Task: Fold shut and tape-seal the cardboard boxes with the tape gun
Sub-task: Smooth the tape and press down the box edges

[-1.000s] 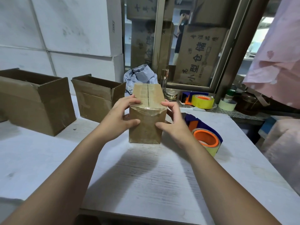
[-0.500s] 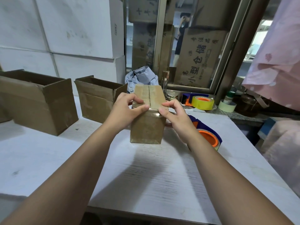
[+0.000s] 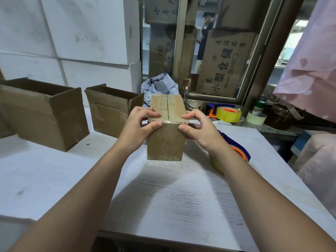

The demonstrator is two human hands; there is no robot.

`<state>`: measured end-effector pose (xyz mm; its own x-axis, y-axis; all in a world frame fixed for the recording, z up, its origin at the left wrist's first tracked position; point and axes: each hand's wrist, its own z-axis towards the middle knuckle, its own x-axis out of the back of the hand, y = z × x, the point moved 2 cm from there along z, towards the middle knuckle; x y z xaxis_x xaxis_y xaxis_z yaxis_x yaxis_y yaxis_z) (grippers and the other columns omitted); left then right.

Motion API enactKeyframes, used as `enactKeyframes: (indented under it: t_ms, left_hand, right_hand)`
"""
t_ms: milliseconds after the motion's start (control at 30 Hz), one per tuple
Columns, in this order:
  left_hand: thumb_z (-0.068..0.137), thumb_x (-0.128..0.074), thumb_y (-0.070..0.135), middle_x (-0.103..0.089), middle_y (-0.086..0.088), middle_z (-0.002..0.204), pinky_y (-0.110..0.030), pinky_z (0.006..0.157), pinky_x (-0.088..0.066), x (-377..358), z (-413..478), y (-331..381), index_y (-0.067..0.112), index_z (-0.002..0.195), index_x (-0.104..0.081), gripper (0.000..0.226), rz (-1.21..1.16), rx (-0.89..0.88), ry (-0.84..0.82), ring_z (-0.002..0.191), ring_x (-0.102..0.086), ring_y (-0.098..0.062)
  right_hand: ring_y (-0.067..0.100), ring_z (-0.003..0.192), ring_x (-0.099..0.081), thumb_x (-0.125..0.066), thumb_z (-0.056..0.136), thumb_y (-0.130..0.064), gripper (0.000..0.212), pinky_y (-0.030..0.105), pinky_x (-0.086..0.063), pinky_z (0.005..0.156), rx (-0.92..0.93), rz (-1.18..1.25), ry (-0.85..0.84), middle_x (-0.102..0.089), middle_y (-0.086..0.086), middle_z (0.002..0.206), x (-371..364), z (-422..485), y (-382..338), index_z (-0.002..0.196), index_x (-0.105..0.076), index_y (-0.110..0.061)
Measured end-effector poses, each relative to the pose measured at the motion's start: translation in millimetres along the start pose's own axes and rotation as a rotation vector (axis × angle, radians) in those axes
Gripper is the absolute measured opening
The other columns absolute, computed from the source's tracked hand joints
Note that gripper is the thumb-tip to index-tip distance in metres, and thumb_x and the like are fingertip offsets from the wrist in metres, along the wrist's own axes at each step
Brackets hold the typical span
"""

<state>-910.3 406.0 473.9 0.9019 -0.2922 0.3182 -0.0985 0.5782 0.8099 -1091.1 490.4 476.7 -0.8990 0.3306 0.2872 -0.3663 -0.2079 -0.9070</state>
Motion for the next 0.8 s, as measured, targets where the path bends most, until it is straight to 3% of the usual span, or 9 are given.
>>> enactKeyframes:
  t_ms: [100, 167, 233, 333, 400, 467, 633, 800]
  left_hand:
    - [0.085, -0.067, 0.011, -0.047, 0.002, 0.117, 0.005, 0.077, -0.034, 0.3, -2.1, -0.4, 0.016, 0.105, -0.064, 0.021, -0.003, -0.022, 0.000, 0.116, -0.044, -0.002]
    - [0.085, -0.066, 0.008, -0.046, 0.001, 0.117, 0.004, 0.079, -0.035, 0.1, -3.4, -0.6, 0.015, 0.105, -0.063, 0.022, -0.014, -0.035, -0.002, 0.119, -0.043, -0.004]
    - [0.084, -0.067, 0.007, -0.045, 0.001, 0.117, 0.004, 0.081, -0.034, 0.6, -4.3, -0.5, 0.016, 0.105, -0.063, 0.024, -0.005, -0.047, -0.015, 0.120, -0.043, -0.006]
    - [0.082, -0.070, 0.015, -0.043, 0.004, 0.123, 0.006, 0.081, -0.031, 4.0, -4.3, -1.7, 0.024, 0.108, -0.060, 0.029, 0.066, -0.038, -0.066, 0.118, -0.043, 0.000]
    - [0.079, -0.071, 0.026, -0.041, 0.009, 0.124, 0.005, 0.079, -0.032, 4.4, -5.4, -0.6, 0.028, 0.109, -0.058, 0.033, 0.081, -0.017, -0.096, 0.110, -0.042, 0.013]
    - [0.076, -0.069, 0.035, -0.042, 0.009, 0.122, 0.000, 0.079, -0.033, 1.8, -4.9, 1.1, 0.028, 0.107, -0.060, 0.033, 0.050, 0.008, -0.066, 0.107, -0.043, 0.013]
    - [0.086, -0.066, 0.018, -0.050, 0.009, 0.116, -0.023, 0.096, -0.045, -7.2, -5.3, -2.2, 0.017, 0.100, -0.067, 0.013, -0.121, 0.045, 0.092, 0.110, -0.048, 0.007]
    - [0.092, -0.056, 0.012, -0.049, 0.012, 0.121, -0.004, 0.090, -0.038, -0.9, -4.5, -8.9, 0.018, 0.105, -0.066, 0.017, -0.115, -0.005, 0.018, 0.117, -0.049, -0.001]
  right_hand:
    - [0.009, 0.124, -0.048, -0.072, 0.083, -0.025, 0.023, 0.041, -0.046, 0.101, 0.076, -0.145, 0.047, -0.041, -0.034, 0.128, -0.9, -1.2, 1.0, 0.103, -0.061, -0.029]
    - [-0.002, 0.117, -0.047, -0.069, 0.085, -0.021, 0.026, 0.023, -0.041, 0.102, 0.141, -0.247, 0.087, -0.048, -0.026, 0.133, -1.8, -3.8, -0.5, 0.108, -0.058, -0.017]
    - [-0.008, 0.109, -0.049, -0.068, 0.086, -0.019, 0.023, 0.010, -0.039, 0.094, 0.205, -0.334, 0.100, -0.051, -0.012, 0.137, -3.0, -7.3, -3.0, 0.104, -0.056, -0.012]
    - [-0.009, 0.110, -0.045, -0.069, 0.085, -0.021, 0.029, 0.013, -0.035, 0.090, 0.236, -0.467, 0.062, -0.047, -0.015, 0.140, -3.9, -10.7, -2.9, 0.107, -0.051, -0.017]
    - [-0.007, 0.114, -0.042, -0.070, 0.082, -0.030, 0.036, 0.021, -0.035, 0.094, 0.204, -0.477, 0.067, -0.044, -0.023, 0.137, -6.4, -12.4, 0.3, 0.108, -0.046, -0.027]
    - [-0.001, 0.117, -0.045, -0.069, 0.079, -0.043, 0.039, 0.030, -0.040, 0.094, 0.173, -0.424, 0.139, -0.045, -0.024, 0.134, -13.0, -12.7, 0.7, 0.106, -0.044, -0.030]
    - [0.007, 0.116, -0.050, -0.068, 0.082, -0.043, 0.039, 0.031, -0.044, 0.089, 0.182, -0.376, 0.318, -0.053, -0.014, 0.131, -26.3, -6.0, 4.0, 0.105, -0.047, -0.019]
    - [0.000, 0.112, -0.047, -0.063, 0.089, -0.030, 0.020, 0.022, -0.038, 0.088, 0.229, -0.316, 0.254, -0.052, -0.016, 0.127, -21.7, -7.1, 6.4, 0.099, -0.048, -0.021]
